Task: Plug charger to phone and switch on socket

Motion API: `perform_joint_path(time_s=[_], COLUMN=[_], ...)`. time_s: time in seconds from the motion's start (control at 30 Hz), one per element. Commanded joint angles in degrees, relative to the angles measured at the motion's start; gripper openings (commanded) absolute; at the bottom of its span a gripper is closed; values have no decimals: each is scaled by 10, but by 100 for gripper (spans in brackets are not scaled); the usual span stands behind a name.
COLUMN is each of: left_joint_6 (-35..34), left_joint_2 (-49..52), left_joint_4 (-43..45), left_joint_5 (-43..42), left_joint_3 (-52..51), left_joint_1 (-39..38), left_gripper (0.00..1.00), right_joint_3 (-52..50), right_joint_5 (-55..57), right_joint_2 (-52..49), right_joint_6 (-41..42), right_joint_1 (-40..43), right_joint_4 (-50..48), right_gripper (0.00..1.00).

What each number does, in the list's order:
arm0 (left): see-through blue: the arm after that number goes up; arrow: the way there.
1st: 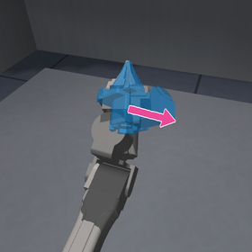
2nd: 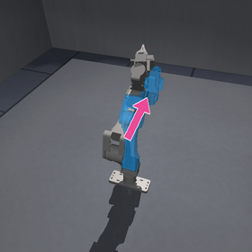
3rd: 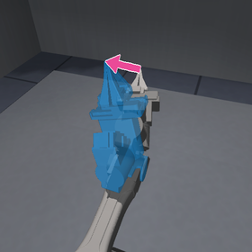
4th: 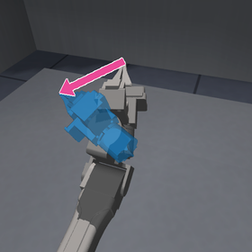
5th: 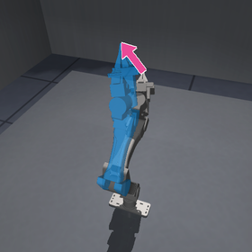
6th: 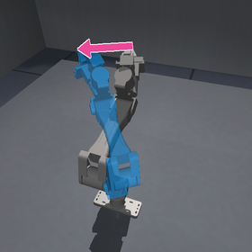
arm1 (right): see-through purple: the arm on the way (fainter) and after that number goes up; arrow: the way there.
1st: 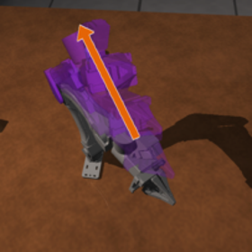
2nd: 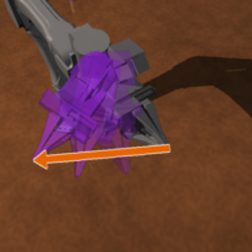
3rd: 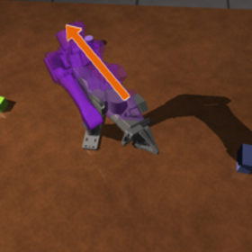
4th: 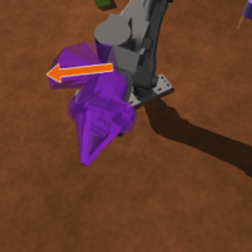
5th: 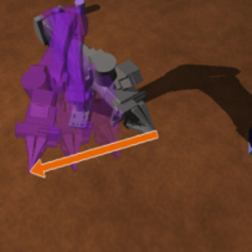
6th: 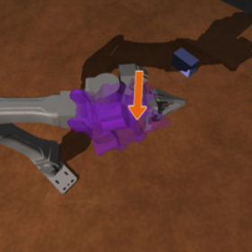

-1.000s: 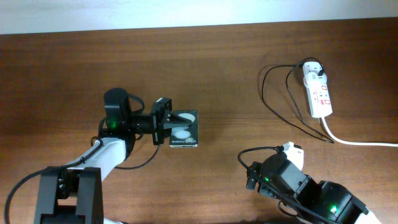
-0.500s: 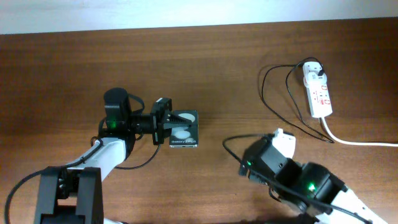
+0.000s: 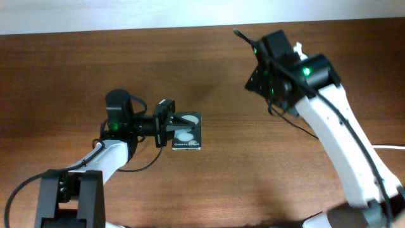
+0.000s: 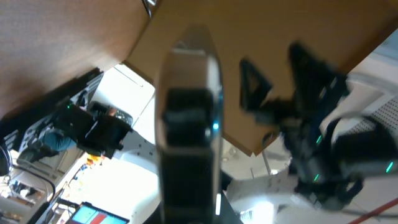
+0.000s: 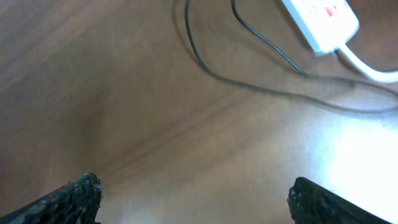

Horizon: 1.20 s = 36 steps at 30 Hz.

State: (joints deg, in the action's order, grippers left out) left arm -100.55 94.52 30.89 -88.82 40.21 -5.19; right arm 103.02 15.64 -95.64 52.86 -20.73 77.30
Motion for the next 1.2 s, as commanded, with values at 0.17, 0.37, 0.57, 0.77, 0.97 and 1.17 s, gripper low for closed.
perform_joint_path(time_s=[0.17, 0.37, 0.57, 0.77, 0.97, 1.17], left_joint_6=[-1, -1, -1, -1, -1, -1], left_joint_2=[3, 3, 3, 3, 3, 3], left_joint_4=[3, 4, 3, 4, 4, 3], left_joint_5=[-12, -12, -12, -9, -8, -5], left_joint_3=[9, 9, 9, 9, 9, 9], left_joint_1=[1, 1, 1, 1, 1, 1], left_gripper=[0, 0, 0, 0, 0, 0], right_joint_3=[22, 22, 22, 20, 20, 20], right_joint_5=[5, 5, 5, 5, -23, -39], right_joint_2=[-212, -315, -353, -354, -369, -373], right_joint_6=[-134, -162, -182, -182, -182, -182], right_joint_1=[103, 106, 107, 107, 127, 148], right_joint_4=[-161, -241, -273, -282, -308, -326], right_gripper=[99, 99, 73, 69, 69, 66])
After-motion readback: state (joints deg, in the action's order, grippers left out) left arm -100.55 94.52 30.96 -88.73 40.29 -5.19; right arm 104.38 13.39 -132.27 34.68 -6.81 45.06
